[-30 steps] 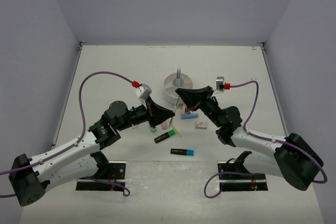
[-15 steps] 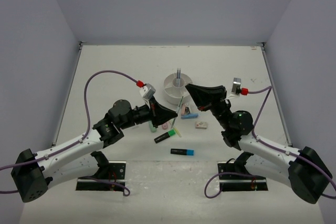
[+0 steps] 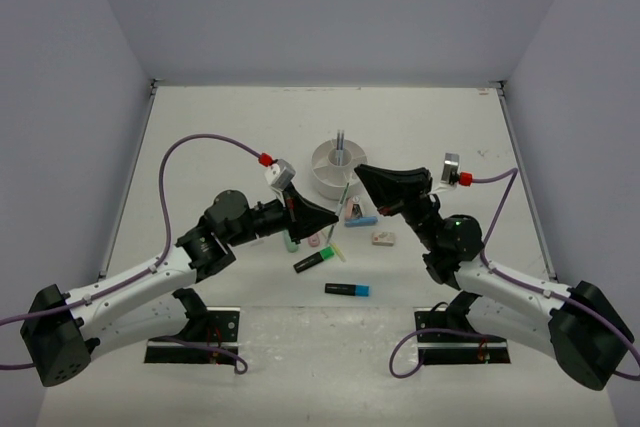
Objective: Sort the stationery into containers
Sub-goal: Close the pen cap on the pen.
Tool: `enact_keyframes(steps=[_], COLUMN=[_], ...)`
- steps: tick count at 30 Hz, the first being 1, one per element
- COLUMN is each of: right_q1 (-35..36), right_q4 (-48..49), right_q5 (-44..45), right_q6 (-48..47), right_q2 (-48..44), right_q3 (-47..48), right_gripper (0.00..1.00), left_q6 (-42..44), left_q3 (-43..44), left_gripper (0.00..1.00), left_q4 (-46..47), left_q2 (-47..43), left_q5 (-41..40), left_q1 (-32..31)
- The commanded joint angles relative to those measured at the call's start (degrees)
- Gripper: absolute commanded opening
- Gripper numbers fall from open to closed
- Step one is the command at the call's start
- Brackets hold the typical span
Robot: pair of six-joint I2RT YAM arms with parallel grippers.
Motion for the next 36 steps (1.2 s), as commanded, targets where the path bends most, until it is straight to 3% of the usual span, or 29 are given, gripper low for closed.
enact_keyframes(steps=[1,36], right_q1=[-0.03,-0.03], right_q4=[6.64,4.69], right_q5=[-0.58,-4.09], right_q6=[-1.05,2.25], right_q2=[-0.11,2.46], right_q3=[-0.30,-0.48], right_gripper=[0.00,0.00], left_q6=[0.65,-0.02], left_q3=[1.62,2.51], left_gripper=[0.00,0.00], left_q4=[3.04,7.49], left_q2=[-0.80,0.93], left_q5=[0.53,1.32], left_q1=[0.01,0.01])
